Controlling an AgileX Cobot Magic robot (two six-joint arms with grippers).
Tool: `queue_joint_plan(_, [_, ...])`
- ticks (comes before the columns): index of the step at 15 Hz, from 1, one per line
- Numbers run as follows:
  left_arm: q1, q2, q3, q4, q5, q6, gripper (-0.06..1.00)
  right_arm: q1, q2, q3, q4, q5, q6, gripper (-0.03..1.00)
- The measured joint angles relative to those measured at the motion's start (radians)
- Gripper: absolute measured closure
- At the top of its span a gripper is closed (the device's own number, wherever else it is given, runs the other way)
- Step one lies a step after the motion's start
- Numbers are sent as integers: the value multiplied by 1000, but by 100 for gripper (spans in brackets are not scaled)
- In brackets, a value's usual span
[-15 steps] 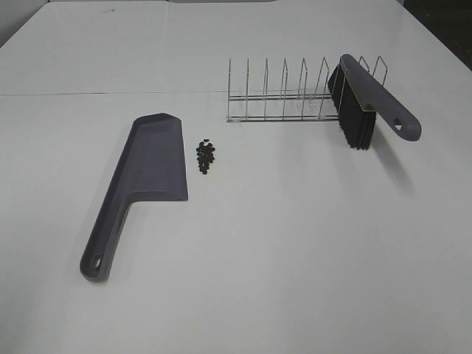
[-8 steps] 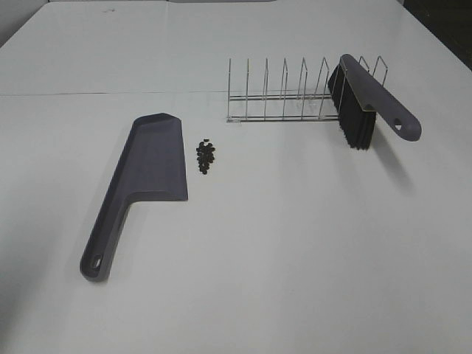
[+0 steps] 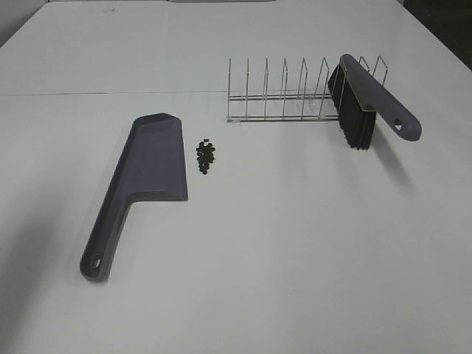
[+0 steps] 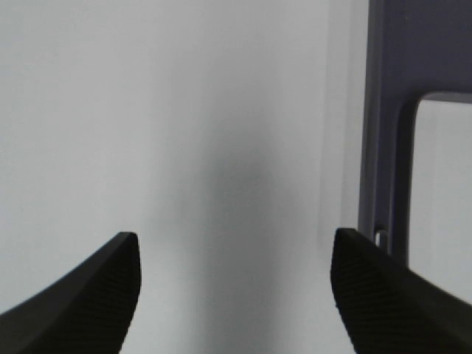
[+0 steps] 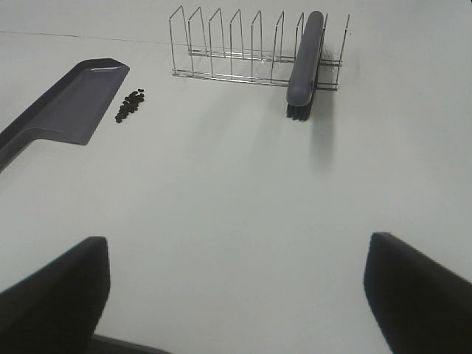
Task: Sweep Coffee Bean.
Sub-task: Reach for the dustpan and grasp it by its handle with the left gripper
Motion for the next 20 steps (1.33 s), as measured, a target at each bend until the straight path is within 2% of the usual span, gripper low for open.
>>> queue_joint_plan(1, [-36, 41, -29, 0, 13, -30, 29, 0, 0, 0, 0, 0, 0, 17])
queue_joint_plan(2, [-114, 114, -77, 0, 27, -81, 29, 0, 0, 0, 0, 0, 0, 17])
queue_joint_plan(3, [-146, 158, -94, 3, 29, -113, 28, 0, 0, 0, 0, 0, 0, 17])
queue_joint_plan(10, [-297, 377, -191, 27, 54, -190, 22, 0, 0, 0, 0, 0, 0, 17])
queue_joint_plan(13, [-335, 472, -242, 28, 55, -199, 22, 0, 0, 0, 0, 0, 0, 17])
queue_joint_plan(20, [-341, 631, -358, 58, 55, -225, 22, 0, 0, 0, 0, 0, 0, 17])
